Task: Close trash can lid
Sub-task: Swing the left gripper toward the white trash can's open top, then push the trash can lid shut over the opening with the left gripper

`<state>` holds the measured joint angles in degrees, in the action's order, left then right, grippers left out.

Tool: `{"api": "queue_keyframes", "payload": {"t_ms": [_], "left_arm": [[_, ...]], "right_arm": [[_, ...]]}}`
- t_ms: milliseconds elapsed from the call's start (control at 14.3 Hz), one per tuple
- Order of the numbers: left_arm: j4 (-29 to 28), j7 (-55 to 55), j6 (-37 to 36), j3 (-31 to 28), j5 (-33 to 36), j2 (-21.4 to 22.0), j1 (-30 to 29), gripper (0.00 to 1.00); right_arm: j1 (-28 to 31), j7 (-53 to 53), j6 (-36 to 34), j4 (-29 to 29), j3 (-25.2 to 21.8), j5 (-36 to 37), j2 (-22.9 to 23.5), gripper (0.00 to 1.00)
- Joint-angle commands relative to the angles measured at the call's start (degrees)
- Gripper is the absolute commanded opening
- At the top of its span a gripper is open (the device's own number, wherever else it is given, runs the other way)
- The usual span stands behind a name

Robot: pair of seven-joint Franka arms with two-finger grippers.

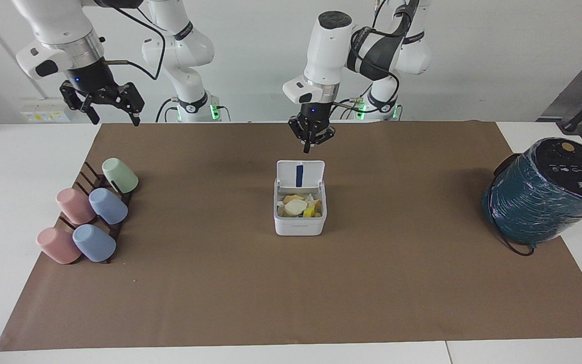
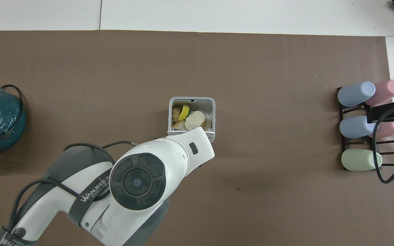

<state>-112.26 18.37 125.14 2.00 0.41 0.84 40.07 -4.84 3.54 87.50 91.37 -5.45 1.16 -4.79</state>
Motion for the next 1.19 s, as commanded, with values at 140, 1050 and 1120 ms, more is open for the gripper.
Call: {"api": "queue_keyframes", "payload": {"t_ms": [140, 1050, 1120], "left_arm": [[3.89, 1.23, 4.13, -0.68, 0.90, -4.52, -0.26, 0.00], [10.21, 2.02, 14.08, -1.12, 0.46, -17.70, -2.89, 0.00], [10.22, 2.02, 14.77, -1.12, 0.46, -18.49, -2.98, 0.00]], "right_arm": [[0.36, -1.25, -0.92, 0.56, 0.09, -1.16, -1.01, 1.00], [0.36, -1.25, -0.92, 0.56, 0.09, -1.16, -1.01, 1.00], [0.36, -1.25, -0.92, 0.56, 0.00, -1.16, -1.01, 1.00]]}}
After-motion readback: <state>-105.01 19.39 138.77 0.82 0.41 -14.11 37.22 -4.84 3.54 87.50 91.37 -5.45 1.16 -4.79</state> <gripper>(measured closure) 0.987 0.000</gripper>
